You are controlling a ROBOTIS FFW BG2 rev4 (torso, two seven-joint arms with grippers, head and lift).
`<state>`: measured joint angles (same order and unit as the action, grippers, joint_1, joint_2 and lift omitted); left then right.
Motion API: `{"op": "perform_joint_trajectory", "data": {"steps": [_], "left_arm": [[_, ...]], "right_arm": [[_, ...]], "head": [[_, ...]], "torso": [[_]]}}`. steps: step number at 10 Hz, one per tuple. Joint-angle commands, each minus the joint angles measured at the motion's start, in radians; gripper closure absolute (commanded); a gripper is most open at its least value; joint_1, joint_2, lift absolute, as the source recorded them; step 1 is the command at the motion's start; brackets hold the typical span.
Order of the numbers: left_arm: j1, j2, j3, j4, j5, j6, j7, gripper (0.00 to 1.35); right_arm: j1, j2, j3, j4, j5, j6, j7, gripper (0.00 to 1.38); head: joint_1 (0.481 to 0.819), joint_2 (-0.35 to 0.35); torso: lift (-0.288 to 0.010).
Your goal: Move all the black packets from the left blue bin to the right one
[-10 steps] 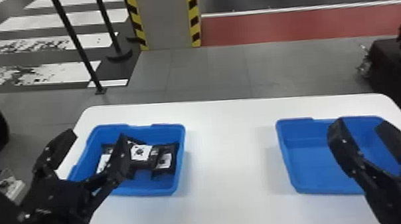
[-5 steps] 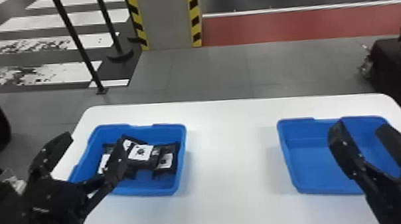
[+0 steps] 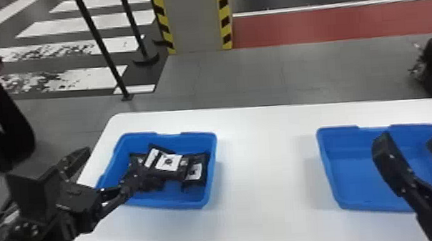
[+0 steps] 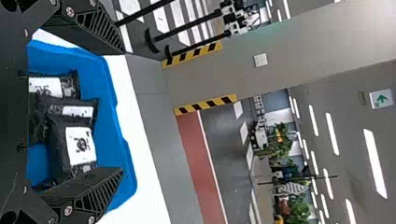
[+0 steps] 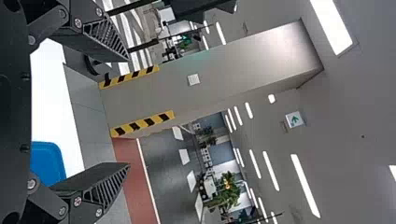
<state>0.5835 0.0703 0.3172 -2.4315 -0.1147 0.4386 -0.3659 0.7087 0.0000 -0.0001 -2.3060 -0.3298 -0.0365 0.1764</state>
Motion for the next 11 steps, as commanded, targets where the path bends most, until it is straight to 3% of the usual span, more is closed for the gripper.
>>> {"op": "perform_joint_trajectory", "data": {"steps": [1, 4, 6, 8, 11], "left_arm": [[-0.076, -0.004, 0.002, 0.091, -0.04, -0.007, -0.011, 0.14], [-0.252, 0.014, -0.026, 0.344, -0.126, 0.001, -0.059, 0.15], [-0.343, 0.046, -0.081, 0.479, -0.128, 0.03, -0.07, 0.15], [-0.414, 0.06, -0.119, 0.58, -0.137, 0.052, -0.093, 0.15], [-0.485, 0.06, -0.144, 0.69, -0.145, 0.101, -0.137, 0.15]], "right_arm": [[-0.002, 0.001, 0.002, 0.0, 0.0, 0.002, 0.0, 0.24], [-0.004, 0.001, 0.003, 0.005, 0.0, 0.004, 0.0, 0.24], [-0.004, 0.001, 0.003, 0.005, 0.0, 0.004, 0.0, 0.24], [-0.007, 0.001, 0.005, 0.005, 0.0, 0.004, 0.0, 0.24], [-0.007, 0.001, 0.006, 0.005, -0.002, 0.007, 0.0, 0.24]], "head": [[0.695, 0.179], [0.695, 0.208], [0.695, 0.204], [0.695, 0.181], [0.695, 0.16]], "torso": [[-0.11], [-0.11], [-0.11], [-0.11], [-0.11]]}}
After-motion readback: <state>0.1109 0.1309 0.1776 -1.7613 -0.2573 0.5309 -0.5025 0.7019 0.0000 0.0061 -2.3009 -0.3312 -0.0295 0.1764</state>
